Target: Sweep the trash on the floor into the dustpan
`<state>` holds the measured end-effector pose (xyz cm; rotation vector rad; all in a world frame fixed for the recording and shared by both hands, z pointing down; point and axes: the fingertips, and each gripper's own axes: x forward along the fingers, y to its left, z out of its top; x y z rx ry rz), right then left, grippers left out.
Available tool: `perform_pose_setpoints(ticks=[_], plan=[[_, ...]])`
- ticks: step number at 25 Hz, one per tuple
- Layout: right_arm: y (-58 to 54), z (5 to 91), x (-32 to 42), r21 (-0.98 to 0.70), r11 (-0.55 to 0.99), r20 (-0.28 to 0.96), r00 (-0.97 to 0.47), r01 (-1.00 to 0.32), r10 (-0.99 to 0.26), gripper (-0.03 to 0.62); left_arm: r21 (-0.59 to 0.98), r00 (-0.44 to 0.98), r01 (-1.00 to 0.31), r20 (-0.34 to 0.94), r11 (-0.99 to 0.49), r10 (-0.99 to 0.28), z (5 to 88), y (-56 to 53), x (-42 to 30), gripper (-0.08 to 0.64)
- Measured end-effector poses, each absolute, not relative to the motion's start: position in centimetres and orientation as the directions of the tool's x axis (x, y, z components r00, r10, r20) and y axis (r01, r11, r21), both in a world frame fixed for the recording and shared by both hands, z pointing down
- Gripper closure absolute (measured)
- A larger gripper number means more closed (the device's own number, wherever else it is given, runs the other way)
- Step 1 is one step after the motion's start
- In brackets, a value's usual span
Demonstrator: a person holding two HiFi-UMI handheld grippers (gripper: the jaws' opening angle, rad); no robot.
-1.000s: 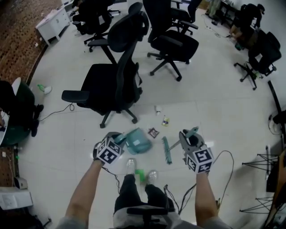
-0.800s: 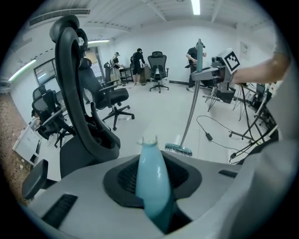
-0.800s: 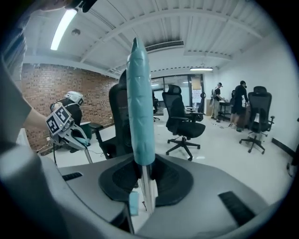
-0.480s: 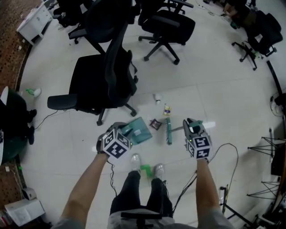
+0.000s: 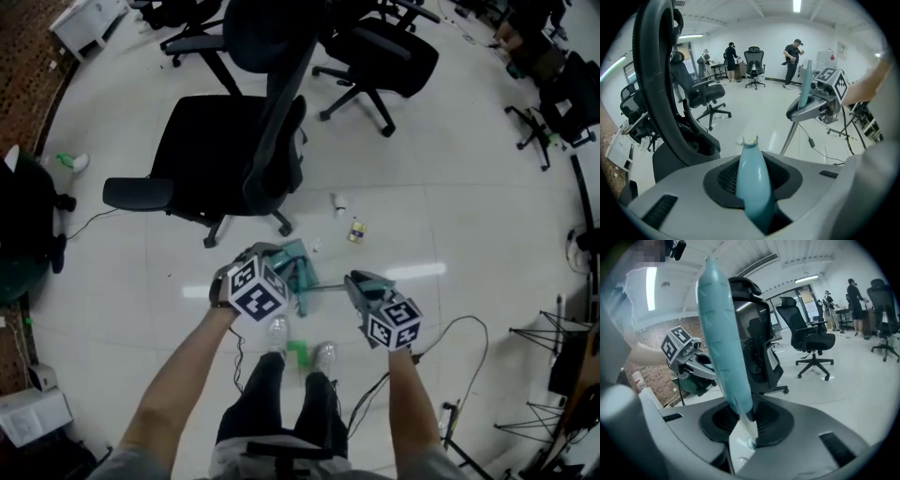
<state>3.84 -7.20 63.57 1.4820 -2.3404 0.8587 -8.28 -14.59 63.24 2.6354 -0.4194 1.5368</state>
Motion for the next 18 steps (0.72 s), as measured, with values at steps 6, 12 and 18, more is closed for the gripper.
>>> perform_pose_setpoints(ticks=[6,12,18], plan=[[-8.8,61.1,2.1,-0.350,0.362,0.471,-0.496,-0.864,-0.729,0.526,-0.063,0.472,-0.271,0.861,-0.960,-0.190,63.2,-15.2,-9.2,0.457],[-11.4,58.1,1.8,-0.248,0.408,0.503,-0.477,-0.879,-0.721,0.526,-0.033,0.483,-0.275,0.860,-0.961,-0.167,63.5,-14.9,-11.2,0.457],[-16.3,57.7,5.6,-0.172,0.420,0.509,-0.446,-0.891,-0.736,0.528,-0.029,0.478,-0.285,0.862,-0.958,-0.169,63.3,-16.3,-10.4,0.457]])
